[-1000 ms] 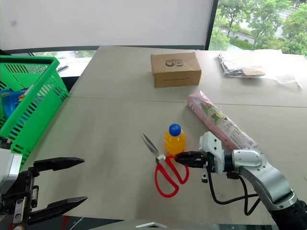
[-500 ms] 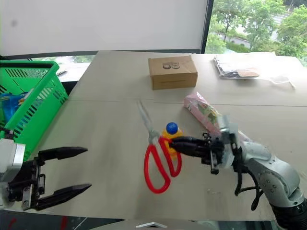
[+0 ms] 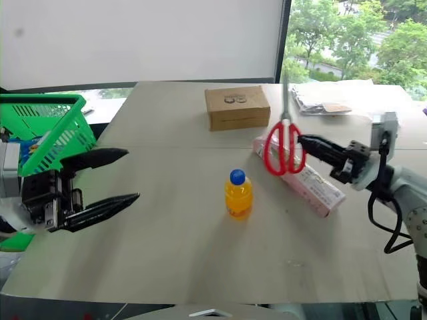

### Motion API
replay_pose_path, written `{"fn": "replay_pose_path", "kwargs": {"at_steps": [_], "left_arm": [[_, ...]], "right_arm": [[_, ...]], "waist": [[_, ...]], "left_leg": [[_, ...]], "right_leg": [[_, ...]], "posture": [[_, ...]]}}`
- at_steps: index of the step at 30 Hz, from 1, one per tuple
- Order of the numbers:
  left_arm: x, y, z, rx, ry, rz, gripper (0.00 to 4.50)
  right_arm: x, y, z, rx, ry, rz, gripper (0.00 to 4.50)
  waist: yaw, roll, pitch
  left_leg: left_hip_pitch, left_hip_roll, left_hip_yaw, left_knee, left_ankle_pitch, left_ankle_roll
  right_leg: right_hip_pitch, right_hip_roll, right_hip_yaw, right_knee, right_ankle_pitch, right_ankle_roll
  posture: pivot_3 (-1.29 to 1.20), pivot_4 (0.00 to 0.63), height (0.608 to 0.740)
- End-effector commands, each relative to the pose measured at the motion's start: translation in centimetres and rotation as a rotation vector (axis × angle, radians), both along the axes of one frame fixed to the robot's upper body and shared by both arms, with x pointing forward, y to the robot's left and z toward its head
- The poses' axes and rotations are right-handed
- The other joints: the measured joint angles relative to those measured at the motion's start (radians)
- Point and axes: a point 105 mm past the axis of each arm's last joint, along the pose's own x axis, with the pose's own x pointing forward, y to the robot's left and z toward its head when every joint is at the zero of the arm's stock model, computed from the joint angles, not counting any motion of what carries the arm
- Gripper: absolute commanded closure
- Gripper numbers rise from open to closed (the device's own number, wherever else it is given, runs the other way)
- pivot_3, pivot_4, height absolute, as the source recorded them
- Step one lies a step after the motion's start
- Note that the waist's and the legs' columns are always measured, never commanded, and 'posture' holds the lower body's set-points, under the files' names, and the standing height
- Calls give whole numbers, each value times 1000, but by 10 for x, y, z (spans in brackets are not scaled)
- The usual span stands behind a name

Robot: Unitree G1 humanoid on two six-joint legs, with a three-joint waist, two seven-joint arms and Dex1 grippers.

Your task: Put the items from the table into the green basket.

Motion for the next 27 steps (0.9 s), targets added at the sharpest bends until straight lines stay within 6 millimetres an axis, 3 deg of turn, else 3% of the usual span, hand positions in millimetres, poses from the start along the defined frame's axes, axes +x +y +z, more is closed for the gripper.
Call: {"fn": "replay_pose_path", "kwargs": {"at_steps": [1,5,7,12,15,17,22,25,27], "left_arm": [[36,-16,3,-33,-53,-16,0],[71,-41,1,-16,-90,-65,0],[77,-50,3,-26,-103,-97,0],[86,-66,2,-30,-99,-180,0],[88,-67,-1,-32,-92,-197,0],[88,-67,-3,-31,-82,-209,0],[84,-59,-4,-40,-68,-200,0],[78,-53,-14,-29,-43,-183,0],[72,-49,-21,-18,-22,-167,0]], "right_arm": [[23,-41,6,-30,-37,-210,4475],[43,-84,2,-46,6,-433,4475],[50,-102,-5,-94,56,-539,4475],[63,-167,-21,-124,140,-905,4475],[67,-181,-33,-135,201,-954,3505],[69,-189,-37,-277,187,-980,2677],[74,-202,-19,-397,92,-1057,60],[76,-201,-2,-421,7,-1060,13],[80,-183,4,-388,-30,-951,13]], "waist": [[-3,0,0],[-15,0,0],[-32,0,0],[-79,-1,-1],[-104,-1,-1],[-113,0,-1],[-133,0,-1],[-134,0,-1],[-134,0,-1]], "left_leg": [[1,0,1,0,0,0],[12,-1,12,1,2,1],[15,0,13,1,2,2],[13,1,19,1,0,4],[13,3,24,0,0,4],[13,5,25,0,0,5],[14,7,30,-1,0,5],[16,8,35,-1,-1,6],[16,8,36,0,-1,6]], "right_leg": [[0,0,1,2,0,0],[5,8,12,9,0,-1],[7,8,16,9,0,-1],[3,9,23,9,2,2],[0,11,28,10,2,2],[-1,13,30,10,2,2],[-2,15,34,11,3,3],[-2,16,39,11,4,5],[-2,16,40,11,4,6]], "posture": [[61,0,740],[31,0,740],[31,0,740],[-15,0,740],[-36,0,740],[-20,0,740],[0,0,740],[4,0,740],[14,0,740]]}}
